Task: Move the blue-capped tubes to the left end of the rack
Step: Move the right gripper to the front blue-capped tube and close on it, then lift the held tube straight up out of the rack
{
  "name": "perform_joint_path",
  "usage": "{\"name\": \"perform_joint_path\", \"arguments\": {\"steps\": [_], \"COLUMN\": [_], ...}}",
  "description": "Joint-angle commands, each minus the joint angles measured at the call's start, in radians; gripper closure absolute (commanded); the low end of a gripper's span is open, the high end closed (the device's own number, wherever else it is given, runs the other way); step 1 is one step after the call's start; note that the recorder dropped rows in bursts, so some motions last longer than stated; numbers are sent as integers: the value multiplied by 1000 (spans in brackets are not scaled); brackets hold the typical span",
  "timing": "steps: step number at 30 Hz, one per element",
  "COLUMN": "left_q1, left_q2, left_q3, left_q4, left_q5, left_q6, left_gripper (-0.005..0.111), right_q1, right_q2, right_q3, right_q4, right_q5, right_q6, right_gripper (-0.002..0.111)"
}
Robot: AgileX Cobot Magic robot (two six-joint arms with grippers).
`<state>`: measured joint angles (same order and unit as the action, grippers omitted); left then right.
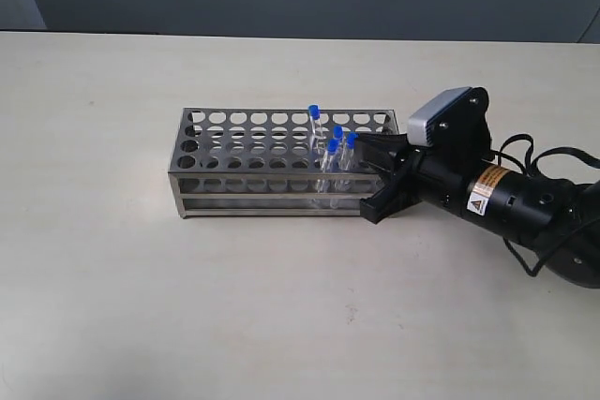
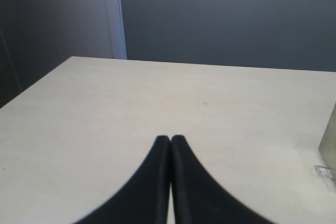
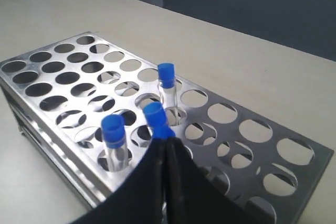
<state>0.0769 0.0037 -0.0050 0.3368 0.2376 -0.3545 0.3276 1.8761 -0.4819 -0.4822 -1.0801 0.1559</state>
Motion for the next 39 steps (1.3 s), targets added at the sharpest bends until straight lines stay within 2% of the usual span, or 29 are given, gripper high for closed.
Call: {"name": "perform_joint_path", "arguments": {"steps": [1,4,5,6,13,15,20,32,39], "left_q1": [-7,-7,-7,-7,-7,-7,-7,-7,-7], "left_q2": [-4,-4,-4,-4,-4,-4,-4,-4,-4], "left_q3": [3,3,3,3,3,3,3,3,3], "left_q4": [-3,-3,-3,-3,-3,-3,-3,-3,-3], "left_q5": [-6,-6,-6,-6,-6,-6,-6,-6,-6], "left_q6": [-1,-1,-1,-1,-1,-1,-1,-1,-1], "left_gripper": [106,106,106,106,106,106,106,106,106], "right_q1": [0,0,0,0,0,0,0,0,0], "right_q2": [1,1,1,1,1,1,1,-40,-201], "right_q3": [-5,-5,-7,-18,-103,-103,-101,-101,-101], "right_q4": [-3,-22,-27,-27,-44,-59,-66,-95,-148], "right_q5": [-6,-6,-4,8,142,143,153,163,307], "right_q6": [29,29,29,29,85,109,159,177,197], "right_gripper": [98,65,59,59,67,76,109,109,109]}}
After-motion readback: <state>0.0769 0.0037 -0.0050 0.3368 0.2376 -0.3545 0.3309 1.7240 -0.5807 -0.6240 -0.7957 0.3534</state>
